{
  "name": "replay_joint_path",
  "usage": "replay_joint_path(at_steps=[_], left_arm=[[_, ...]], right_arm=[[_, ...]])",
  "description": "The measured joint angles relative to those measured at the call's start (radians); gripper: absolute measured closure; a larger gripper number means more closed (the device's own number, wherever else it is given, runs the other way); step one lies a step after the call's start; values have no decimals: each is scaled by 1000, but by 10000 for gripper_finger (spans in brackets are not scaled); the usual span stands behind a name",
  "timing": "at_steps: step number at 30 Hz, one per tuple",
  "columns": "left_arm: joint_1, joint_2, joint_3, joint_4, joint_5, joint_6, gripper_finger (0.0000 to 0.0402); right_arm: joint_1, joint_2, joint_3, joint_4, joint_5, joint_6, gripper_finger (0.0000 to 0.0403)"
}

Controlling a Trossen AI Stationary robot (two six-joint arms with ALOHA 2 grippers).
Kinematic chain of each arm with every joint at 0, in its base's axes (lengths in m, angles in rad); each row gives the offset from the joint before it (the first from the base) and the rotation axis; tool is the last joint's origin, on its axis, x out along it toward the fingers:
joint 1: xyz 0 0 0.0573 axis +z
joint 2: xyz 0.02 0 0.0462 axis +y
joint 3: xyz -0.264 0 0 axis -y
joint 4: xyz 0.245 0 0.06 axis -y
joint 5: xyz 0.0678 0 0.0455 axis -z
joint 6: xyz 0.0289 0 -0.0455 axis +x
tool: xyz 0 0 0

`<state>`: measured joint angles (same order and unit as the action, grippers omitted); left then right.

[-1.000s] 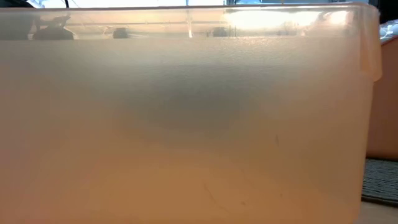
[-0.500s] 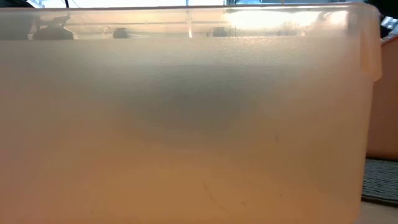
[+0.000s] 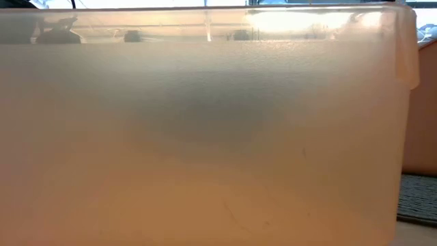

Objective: Pick and place Granola Bars by type
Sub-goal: Put the orange granola bar into the right orange bin

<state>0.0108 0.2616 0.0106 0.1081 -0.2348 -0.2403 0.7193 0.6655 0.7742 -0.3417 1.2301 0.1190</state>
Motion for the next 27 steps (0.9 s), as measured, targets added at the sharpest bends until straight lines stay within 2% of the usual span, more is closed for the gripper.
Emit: replay_joint_path(at_steps=[2,4,7,10,14,21,24,27], left_arm=[[0,0,0,0,0,0,284],[0,0,0,0,0,0,284],[0,0,0,0,0,0,284],[0,0,0,0,0,0,284],[0,0,0,0,0,0,284],[0,0,0,0,0,0,284],[0,0,0,0,0,0,284],[0,0,0,0,0,0,284]], right_arm=[[0,0,0,125,169,-156,289],[-2,-3,0,210,274,-327,289],[-21,-36,0,205,278,-414,289],[-69,-84,-24,186,155,-368,289],[-176,-147,-111,255,-40,-339,289],[-427,-188,-300,621,-343,-444,289],[-542,-179,-321,648,-433,-449,289],[-647,-169,-316,627,-470,-447,289]])
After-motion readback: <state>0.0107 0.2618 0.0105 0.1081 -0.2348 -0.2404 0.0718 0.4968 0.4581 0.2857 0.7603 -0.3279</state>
